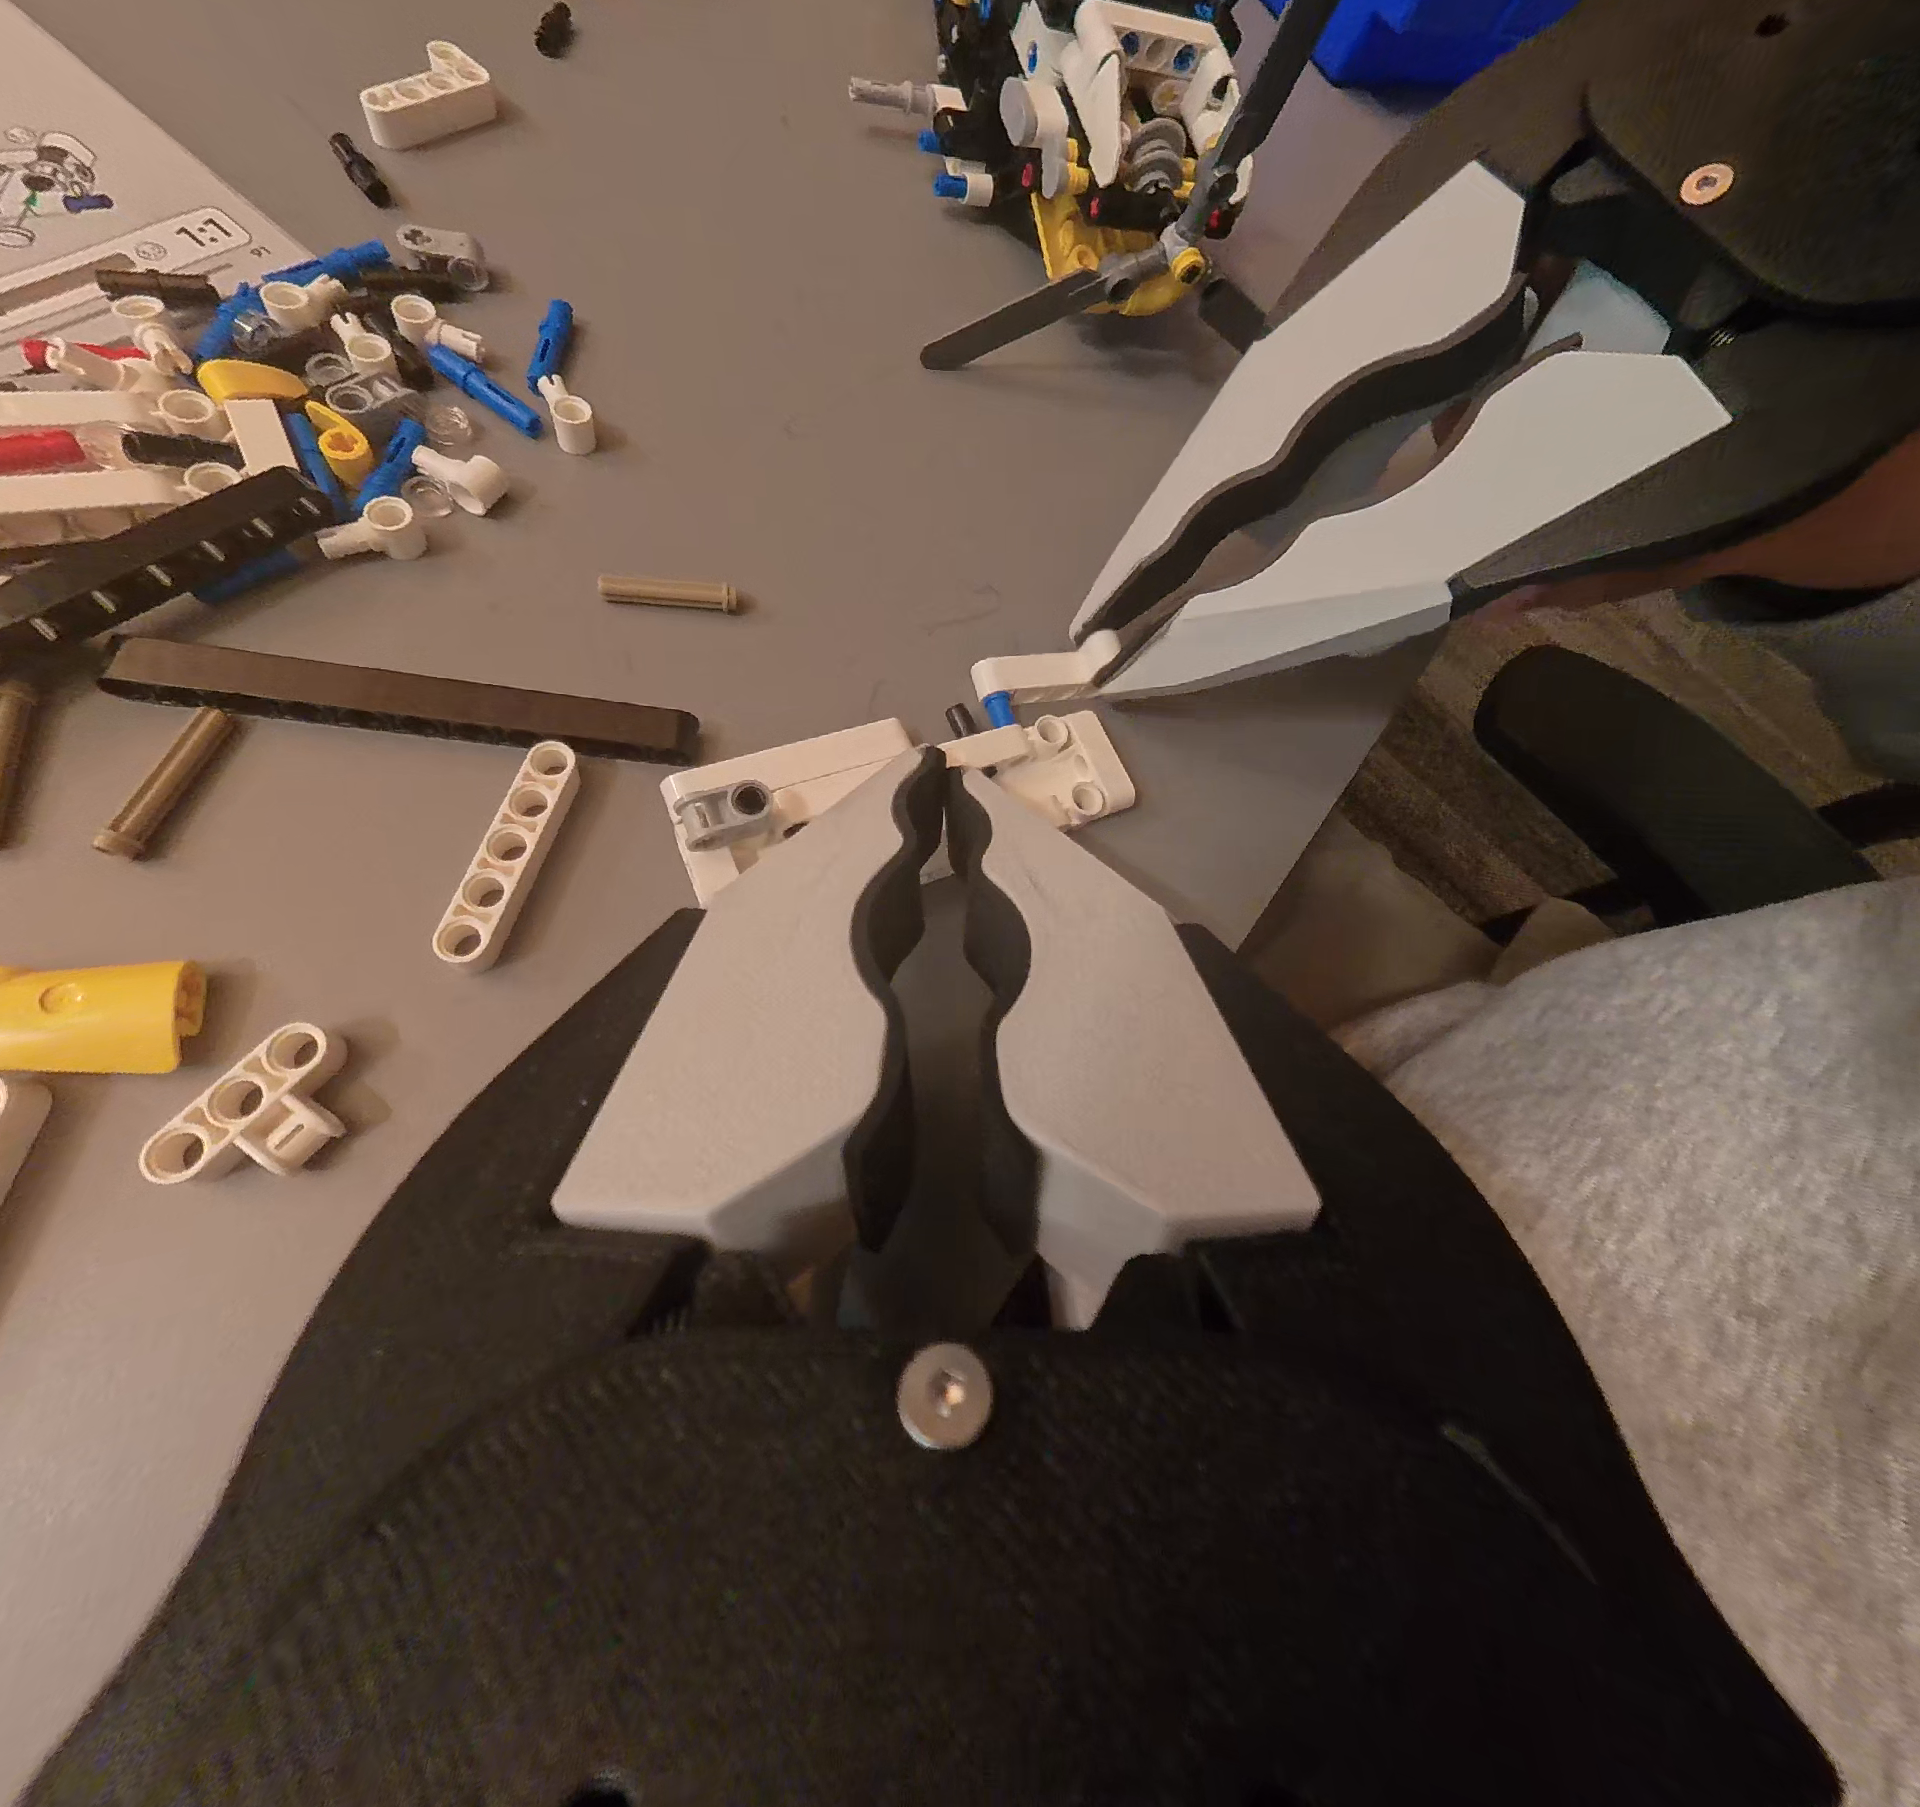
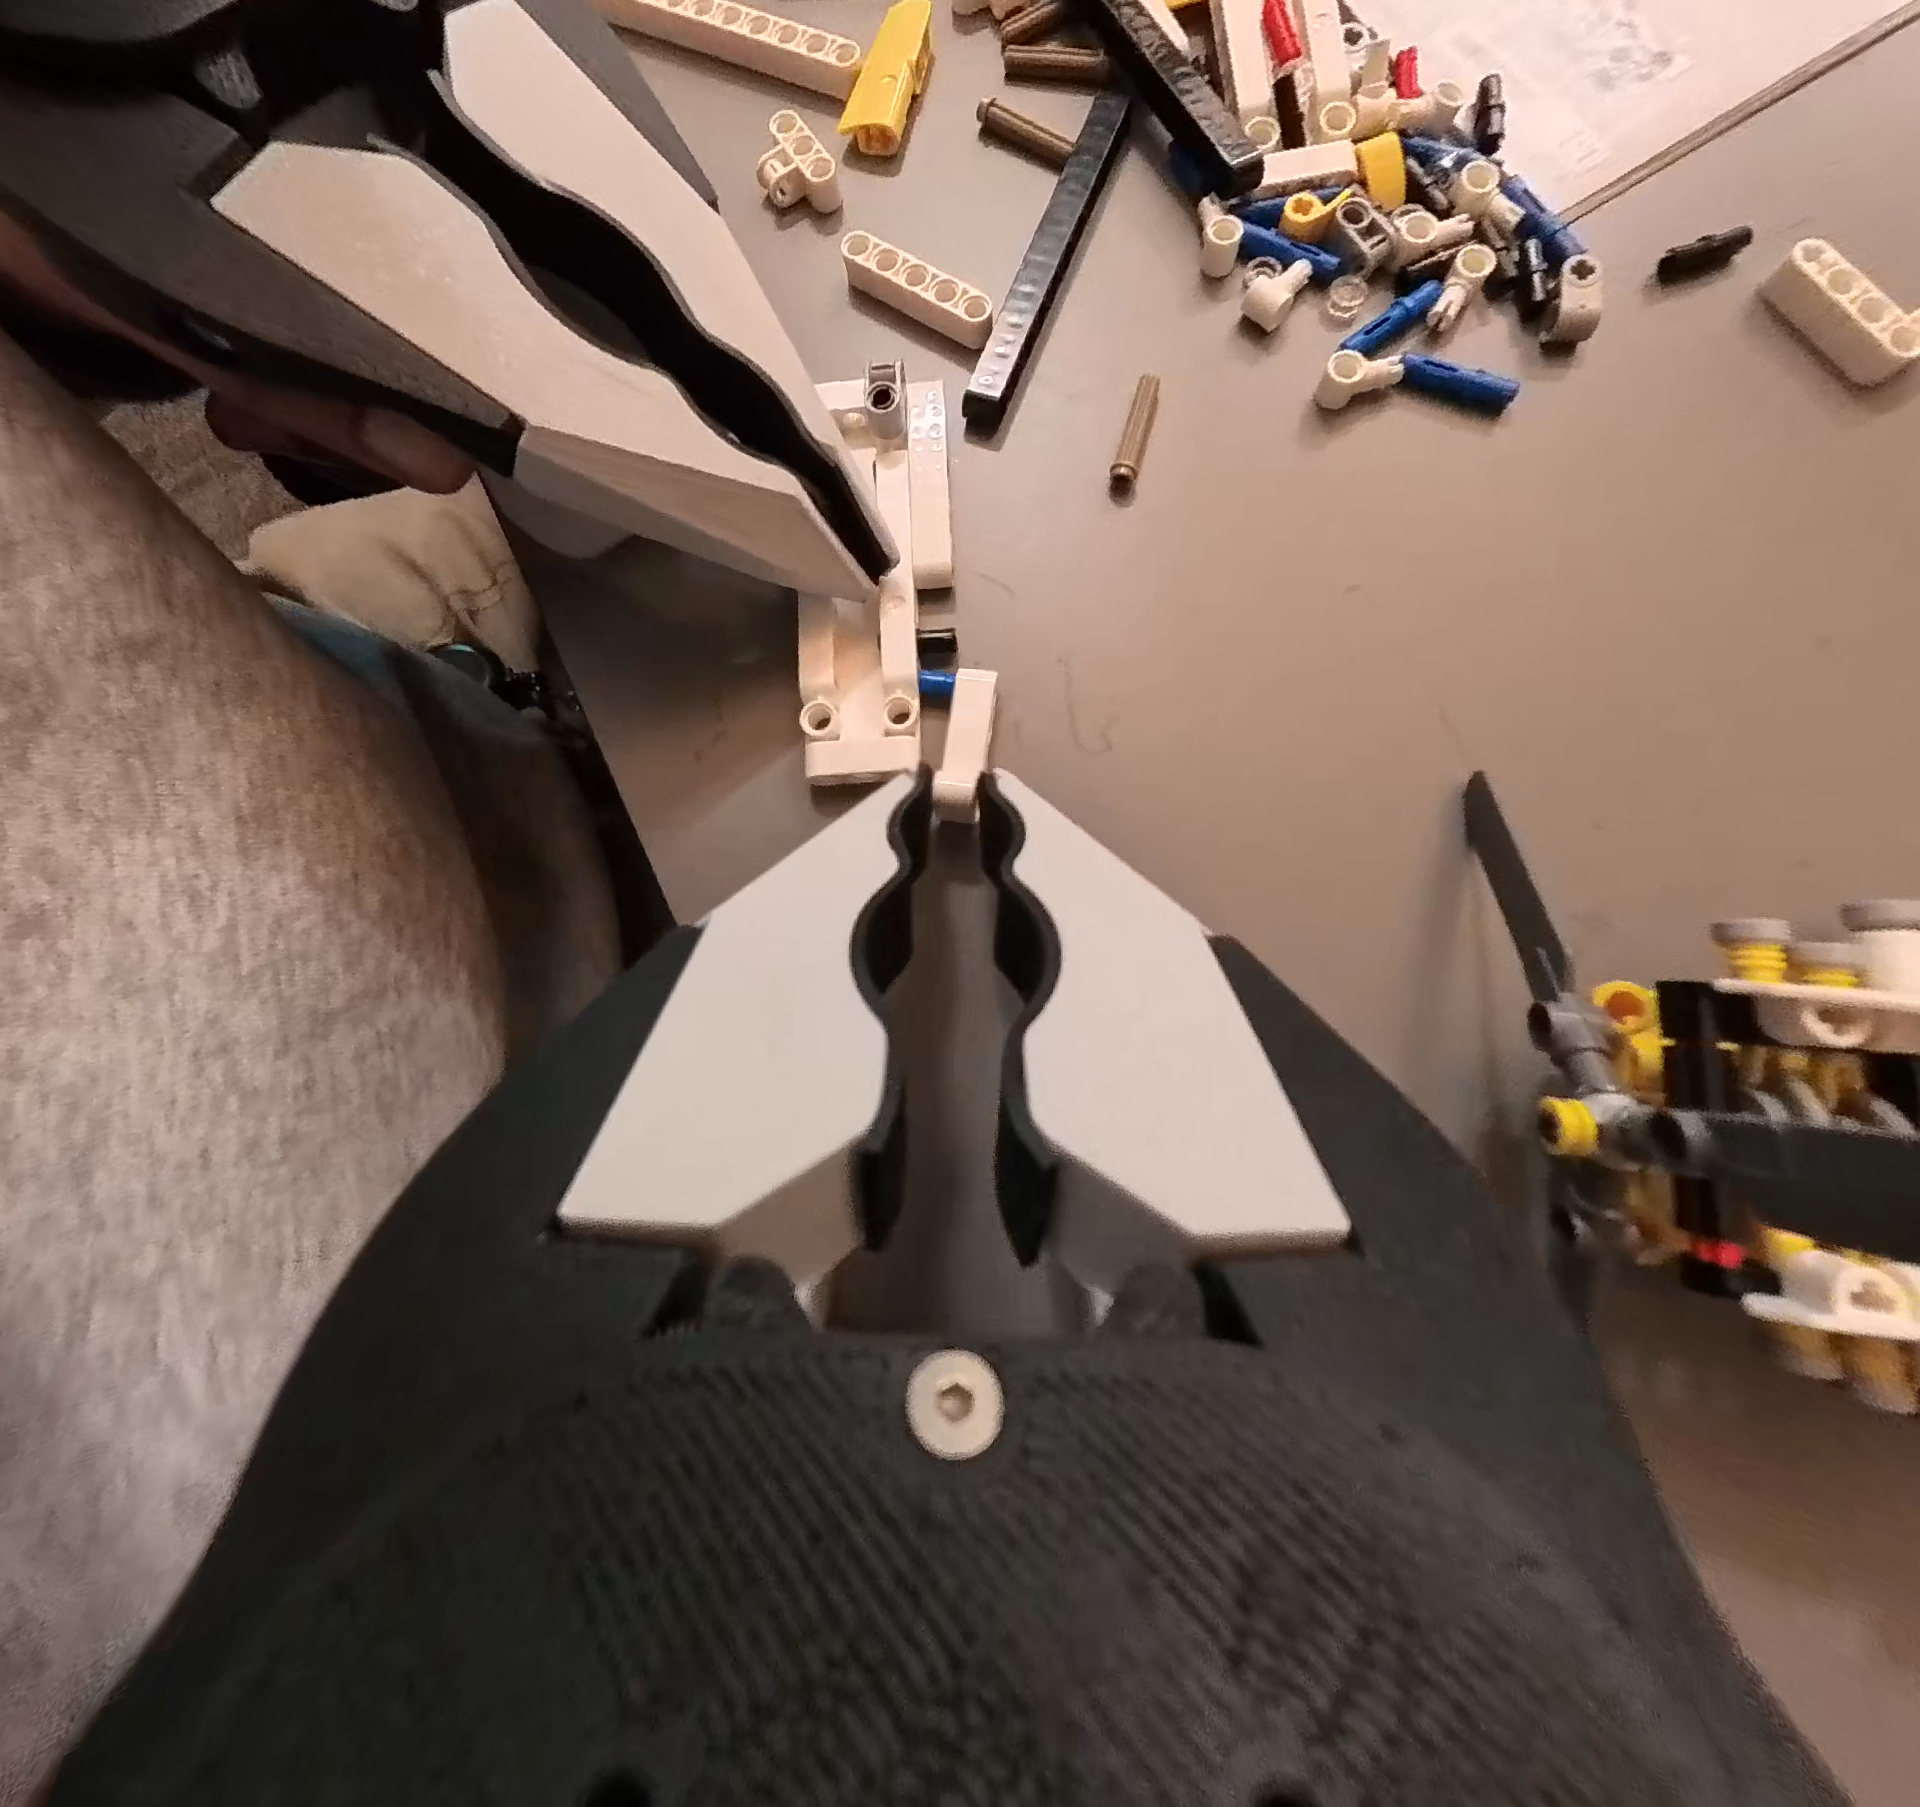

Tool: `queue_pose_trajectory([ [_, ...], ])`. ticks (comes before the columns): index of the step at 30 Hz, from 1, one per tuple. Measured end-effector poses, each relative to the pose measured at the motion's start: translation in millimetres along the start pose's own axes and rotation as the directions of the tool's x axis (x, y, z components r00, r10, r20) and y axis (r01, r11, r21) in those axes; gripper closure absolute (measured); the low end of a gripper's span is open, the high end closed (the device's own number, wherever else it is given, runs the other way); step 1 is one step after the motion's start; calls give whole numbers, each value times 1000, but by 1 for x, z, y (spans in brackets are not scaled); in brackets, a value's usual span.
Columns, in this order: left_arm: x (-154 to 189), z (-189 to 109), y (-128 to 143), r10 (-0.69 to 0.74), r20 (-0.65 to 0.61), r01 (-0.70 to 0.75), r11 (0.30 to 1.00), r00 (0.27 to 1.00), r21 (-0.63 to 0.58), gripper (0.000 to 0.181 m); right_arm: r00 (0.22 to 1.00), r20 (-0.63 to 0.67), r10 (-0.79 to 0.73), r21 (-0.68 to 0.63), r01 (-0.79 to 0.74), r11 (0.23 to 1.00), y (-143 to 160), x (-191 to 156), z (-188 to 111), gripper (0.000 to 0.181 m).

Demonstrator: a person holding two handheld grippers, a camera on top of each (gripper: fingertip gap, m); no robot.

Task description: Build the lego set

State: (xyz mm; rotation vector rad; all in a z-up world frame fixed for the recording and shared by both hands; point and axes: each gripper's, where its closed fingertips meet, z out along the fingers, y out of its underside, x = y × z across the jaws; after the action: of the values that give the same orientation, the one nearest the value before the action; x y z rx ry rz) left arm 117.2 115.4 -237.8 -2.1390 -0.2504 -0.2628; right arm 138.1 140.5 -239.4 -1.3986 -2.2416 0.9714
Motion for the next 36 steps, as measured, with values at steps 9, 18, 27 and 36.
queue_pose_trajectory([
  [9,0,0,0,-5,-3,5,1000,1000,-2,181,986,61,-155,8,155,988,-1,-1,1,174],
  [18,0,0,0,-2,-2,2,1000,1000,-2,181,995,43,-92,30,90,995,-2,-2,0,155],
  [27,1,0,0,7,-1,-7,1000,1000,2,181,973,53,223,199,-229,953,-29,-13,2,119],
  [36,3,-1,1,-30,-49,29,1000,998,-10,181,977,-128,168,151,-148,977,-14,-10,19,120],
])
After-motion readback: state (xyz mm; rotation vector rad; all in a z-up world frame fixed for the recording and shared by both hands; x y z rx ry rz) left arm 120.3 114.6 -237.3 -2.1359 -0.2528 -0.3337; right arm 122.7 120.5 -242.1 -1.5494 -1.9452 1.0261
